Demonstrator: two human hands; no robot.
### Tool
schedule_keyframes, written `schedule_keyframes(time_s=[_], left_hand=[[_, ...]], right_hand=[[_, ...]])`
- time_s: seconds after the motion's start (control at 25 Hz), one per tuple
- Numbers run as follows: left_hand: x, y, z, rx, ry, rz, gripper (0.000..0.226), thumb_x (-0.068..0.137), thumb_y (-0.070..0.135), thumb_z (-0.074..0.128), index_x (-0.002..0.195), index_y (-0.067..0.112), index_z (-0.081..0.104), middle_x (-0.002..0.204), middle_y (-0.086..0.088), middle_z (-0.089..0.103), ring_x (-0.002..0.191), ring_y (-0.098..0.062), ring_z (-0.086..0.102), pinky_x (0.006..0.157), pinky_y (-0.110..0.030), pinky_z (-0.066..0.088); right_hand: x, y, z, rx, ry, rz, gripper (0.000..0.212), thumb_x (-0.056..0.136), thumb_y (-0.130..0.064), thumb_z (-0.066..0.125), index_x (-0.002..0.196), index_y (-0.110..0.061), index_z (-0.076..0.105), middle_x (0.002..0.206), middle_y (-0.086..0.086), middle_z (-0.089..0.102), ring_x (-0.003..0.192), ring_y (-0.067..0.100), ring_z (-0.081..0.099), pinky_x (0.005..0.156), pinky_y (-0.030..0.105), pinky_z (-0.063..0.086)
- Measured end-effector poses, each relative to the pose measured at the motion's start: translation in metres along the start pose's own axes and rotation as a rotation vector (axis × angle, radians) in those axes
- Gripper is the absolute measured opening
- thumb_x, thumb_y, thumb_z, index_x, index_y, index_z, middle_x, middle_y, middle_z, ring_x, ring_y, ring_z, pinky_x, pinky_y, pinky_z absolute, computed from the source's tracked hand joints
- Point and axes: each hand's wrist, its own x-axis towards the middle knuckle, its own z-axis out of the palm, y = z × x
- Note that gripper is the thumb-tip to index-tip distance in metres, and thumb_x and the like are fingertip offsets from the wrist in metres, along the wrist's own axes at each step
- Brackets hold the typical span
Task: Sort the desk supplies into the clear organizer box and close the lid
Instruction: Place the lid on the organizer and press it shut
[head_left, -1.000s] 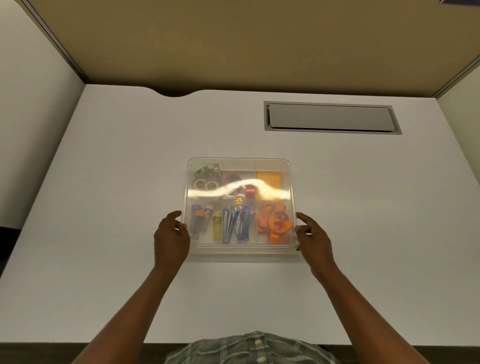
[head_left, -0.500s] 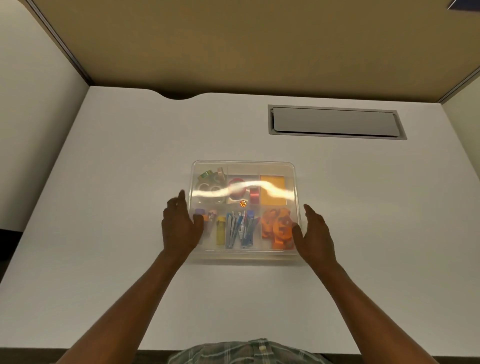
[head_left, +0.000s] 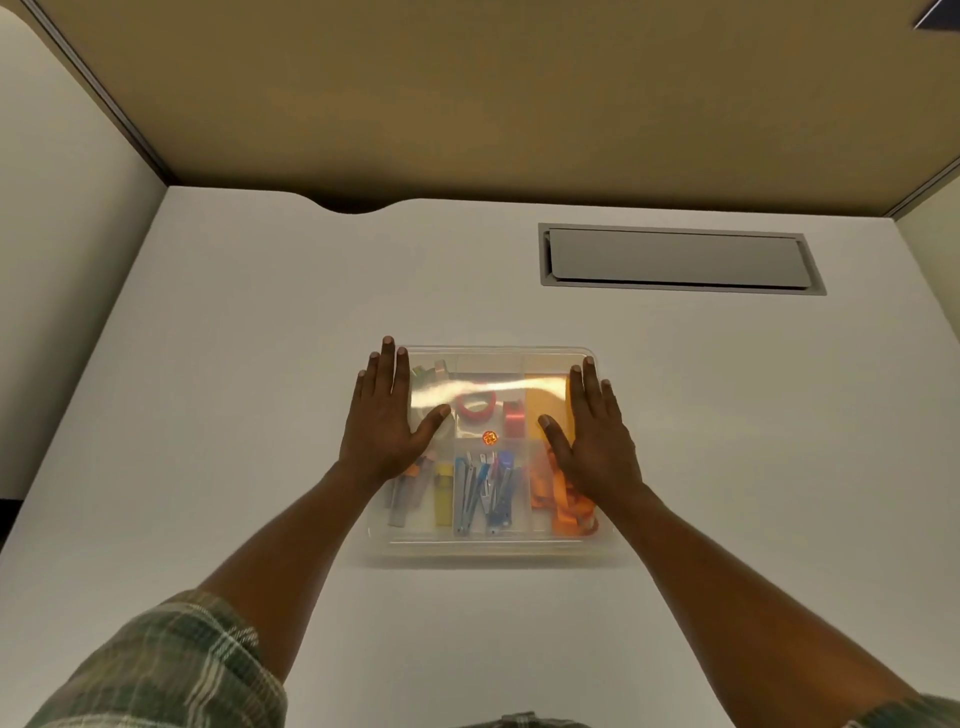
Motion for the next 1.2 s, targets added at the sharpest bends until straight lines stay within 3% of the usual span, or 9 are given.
schedule_keyframes(time_s=[0.28,0.44,0.56,0.8,0.96,1.2], left_hand=[[0.005,-0.002,0.0,-0.03,-0.001,0.004,0.095,0.09,0.074,0.032,0.158,0.015,0.002,0.167,-0.006,-0.004,0.153,-0.029,0.009,0.122,-0.046,0.015],[0.004,0.002,0.001,0.112,0.028,0.004,0.092,0.092,0.07,0.029,0.157,0.01,0.003,0.166,-0.013,-0.005,0.153,-0.033,-0.003,0.123,-0.05,0.007],[0.012,0.008,0.002,0.178,0.014,0.161,0.081,0.094,0.058,0.029,0.158,0.016,0.004,0.165,-0.015,-0.007,0.152,-0.033,-0.008,0.122,-0.055,0.009],[0.015,0.015,0.012,0.197,0.008,0.169,0.082,0.089,0.059,0.031,0.158,0.024,0.004,0.165,-0.014,-0.009,0.152,-0.033,-0.01,0.123,-0.054,0.004],[0.012,0.023,-0.005,0.19,-0.01,0.154,0.082,0.091,0.059,0.031,0.158,0.021,0.004,0.165,-0.016,-0.009,0.152,-0.035,-0.01,0.12,-0.059,0.008],[-0.086,0.043,0.014,0.11,0.056,0.036,0.088,0.09,0.071,0.033,0.158,0.021,0.007,0.166,-0.013,-0.006,0.152,-0.035,-0.006,0.12,-0.06,0.002]], right_hand=[[0.004,0.007,0.008,0.057,0.033,-0.033,0.088,0.093,-0.071,0.035,0.16,-0.024,0.001,0.169,-0.003,-0.005,0.153,0.028,0.017,0.12,0.05,0.03],[0.015,0.0,0.004,-0.158,0.071,-0.002,0.091,0.09,-0.078,0.023,0.158,-0.019,0.018,0.168,0.006,0.008,0.154,0.033,0.013,0.121,0.058,0.02],[0.041,-0.006,-0.002,-0.19,0.077,-0.083,0.088,0.092,-0.077,0.023,0.16,-0.022,0.011,0.168,0.007,0.002,0.155,0.031,0.002,0.123,0.058,0.009],[0.047,0.0,0.016,-0.186,0.091,-0.103,0.086,0.093,-0.075,0.027,0.16,-0.024,0.007,0.169,0.005,0.001,0.155,0.029,-0.002,0.122,0.057,0.017],[0.043,-0.007,0.001,-0.167,0.054,-0.098,0.087,0.094,-0.073,0.029,0.16,-0.024,0.005,0.168,0.007,-0.005,0.155,0.03,-0.007,0.122,0.06,0.009],[-0.056,0.003,0.026,-0.123,0.122,-0.101,0.088,0.093,-0.075,0.028,0.16,-0.026,0.002,0.168,0.005,-0.008,0.155,0.028,-0.008,0.122,0.058,0.01]])
